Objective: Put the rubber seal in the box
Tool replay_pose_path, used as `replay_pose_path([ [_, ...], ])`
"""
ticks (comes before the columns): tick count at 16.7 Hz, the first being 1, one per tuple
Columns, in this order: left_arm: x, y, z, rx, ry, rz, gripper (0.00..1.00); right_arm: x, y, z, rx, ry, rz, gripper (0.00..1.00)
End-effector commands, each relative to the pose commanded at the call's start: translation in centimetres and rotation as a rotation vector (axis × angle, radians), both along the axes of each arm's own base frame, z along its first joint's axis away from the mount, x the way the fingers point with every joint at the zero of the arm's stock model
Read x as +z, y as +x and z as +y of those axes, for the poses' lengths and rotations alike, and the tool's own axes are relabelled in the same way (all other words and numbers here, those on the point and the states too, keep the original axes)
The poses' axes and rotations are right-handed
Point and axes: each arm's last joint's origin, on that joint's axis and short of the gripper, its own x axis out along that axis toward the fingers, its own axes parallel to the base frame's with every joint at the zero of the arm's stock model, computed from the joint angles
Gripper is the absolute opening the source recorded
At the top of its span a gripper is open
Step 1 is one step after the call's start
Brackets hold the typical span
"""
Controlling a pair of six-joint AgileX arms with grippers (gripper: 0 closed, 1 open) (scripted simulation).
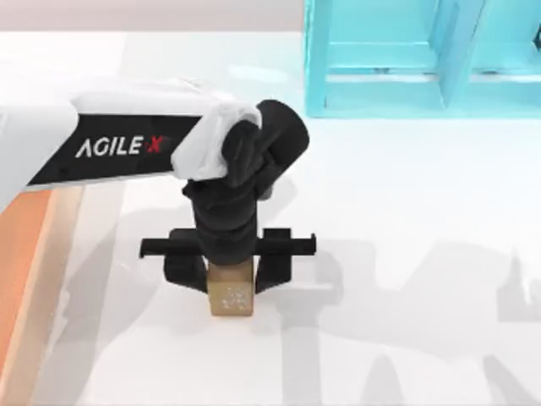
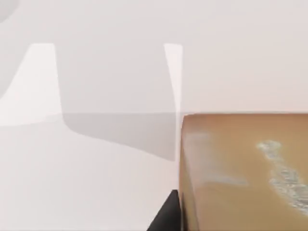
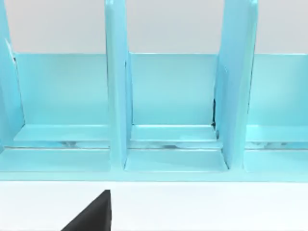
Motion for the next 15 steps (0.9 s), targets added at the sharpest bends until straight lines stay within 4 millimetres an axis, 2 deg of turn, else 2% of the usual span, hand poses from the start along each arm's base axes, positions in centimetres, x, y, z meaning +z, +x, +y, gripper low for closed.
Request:
replay_pose_path([
  [5, 0.0, 0.0, 0.0, 0.0, 0.0, 0.0, 0.02, 0.0, 0.0, 0.0, 0.0, 0.0, 0.0, 1.0],
  [15, 0.2, 0.04, -0.02, 0.001, -0.003, -0.003, 0.0, 0.0, 0.0, 0.0, 0.0, 0.0, 0.0, 1.0],
])
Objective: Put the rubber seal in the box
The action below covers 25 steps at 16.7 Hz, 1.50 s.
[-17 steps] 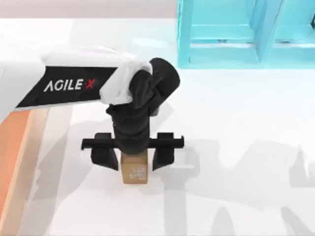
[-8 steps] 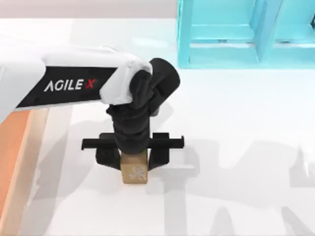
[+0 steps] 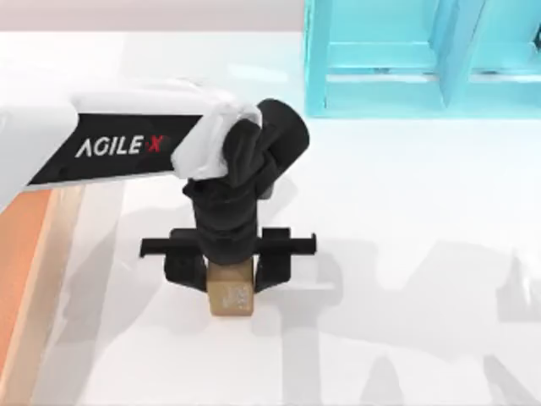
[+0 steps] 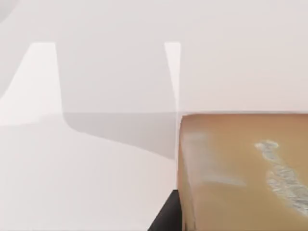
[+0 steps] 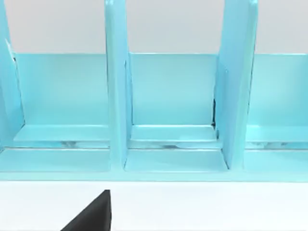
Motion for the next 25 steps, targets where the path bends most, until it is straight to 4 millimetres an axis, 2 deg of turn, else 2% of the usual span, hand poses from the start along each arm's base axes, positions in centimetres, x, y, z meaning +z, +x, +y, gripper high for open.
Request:
replay_pose_path([
  [2, 1.2, 0.3, -0.2, 0.005, -0.009, -0.01, 0.0, 0.0, 0.0, 0.0, 0.0, 0.0, 0.0, 1.0],
  [10, 9.3, 0.0, -0.1, -0.006, 0.008, 0.01, 0.0, 0.0, 0.0, 0.0, 0.0, 0.0, 0.0, 1.0],
  [11, 9.8, 0.0, 0.0, -0.003, 0.002, 0.002, 0.0, 0.0, 0.0, 0.0, 0.0, 0.0, 0.0, 1.0],
  [17, 9.8, 0.2, 0.4, -0.001, 0.0, 0.006, 0.0, 0.0, 0.0, 0.0, 0.0, 0.0, 0.0, 1.0],
  [20, 10.3, 1.9, 3.4, 0.009, -0.01, 0.01, 0.0, 0.0, 0.0, 0.0, 0.0, 0.0, 0.0, 1.0],
  [23, 11.2, 4.3, 8.6, 0.017, -0.016, -0.002, 0.0, 0.0, 0.0, 0.0, 0.0, 0.0, 0.0, 1.0],
  [25, 11.9, 5.2, 12.0, 0.011, -0.02, -0.019, 0.0, 0.0, 0.0, 0.0, 0.0, 0.0, 0.0, 1.0],
])
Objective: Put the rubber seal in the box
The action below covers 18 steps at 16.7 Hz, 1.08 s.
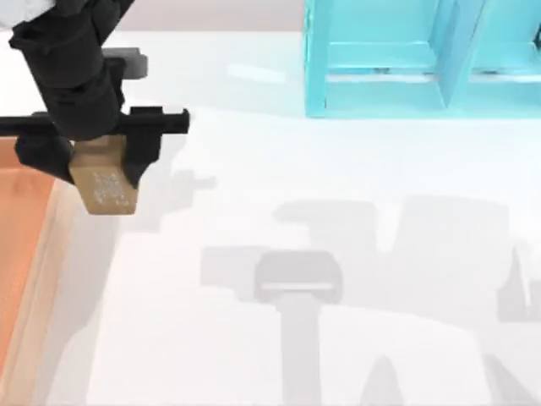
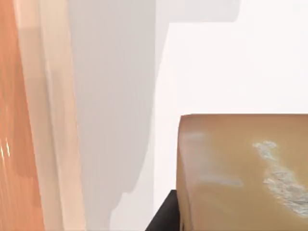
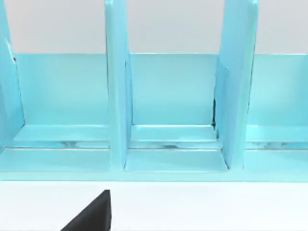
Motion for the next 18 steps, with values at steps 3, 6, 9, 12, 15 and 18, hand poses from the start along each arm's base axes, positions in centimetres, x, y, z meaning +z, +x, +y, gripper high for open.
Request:
replay_pose_path([
  [3, 0.9, 0.6, 3.7, -0.014, 0.006, -0.02, 0.0, 0.0, 0.0, 0.0, 0.0, 0.0, 0.0, 1.0],
  [6, 1.4, 0.8, 7.9, -0.029, 0.02, -0.022, 0.0, 0.0, 0.0, 0.0, 0.0, 0.0, 0.0, 1.0],
  [9, 1.8, 0.3, 14.4, -0.027, 0.03, -0.011, 0.0, 0.0, 0.0, 0.0, 0.0, 0.0, 0.0, 1.0],
  [12, 2.3, -1.2, 19.0, -0.019, 0.032, -0.003, 0.0, 0.0, 0.0, 0.0, 0.0, 0.0, 0.0, 1.0],
  [15, 2.2, -1.9, 20.5, -0.012, 0.019, 0.021, 0.0, 0.0, 0.0, 0.0, 0.0, 0.0, 0.0, 1.0],
  [18, 2.2, -1.9, 20.5, -0.012, 0.019, 0.021, 0.0, 0.0, 0.0, 0.0, 0.0, 0.0, 0.0, 1.0],
])
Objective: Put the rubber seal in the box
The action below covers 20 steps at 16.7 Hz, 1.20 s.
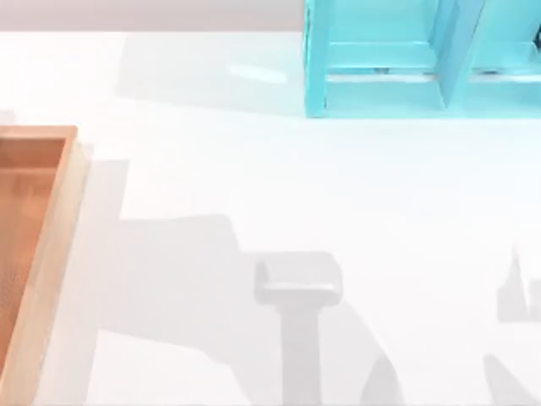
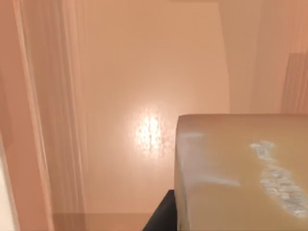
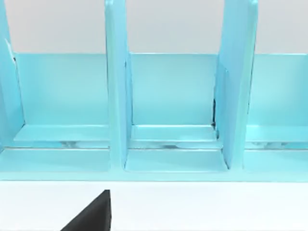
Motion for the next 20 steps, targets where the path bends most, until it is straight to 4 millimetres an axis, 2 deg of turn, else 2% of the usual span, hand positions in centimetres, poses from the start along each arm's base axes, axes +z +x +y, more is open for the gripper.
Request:
replay_pose_path([
  [3, -0.4, 0.1, 0.0, 0.0, 0.001, -0.002, 0.0, 0.0, 0.0, 0.0, 0.0, 0.0, 0.0, 1.0],
  [11, -6.4, 0.0, 0.0, -0.002, 0.001, -0.001, 0.0, 0.0, 0.0, 0.0, 0.0, 0.0, 0.0, 1.0],
  [15, -6.5, 0.0, 0.1, 0.0, 0.0, 0.0, 0.0, 0.0, 0.0, 0.0, 0.0, 0.0, 0.0, 1.0],
  [20, -6.5, 0.0, 0.1, 0.0, 0.0, 0.0, 0.38, 0.0, 0.0, 0.0, 0.0, 0.0, 0.0, 1.0],
])
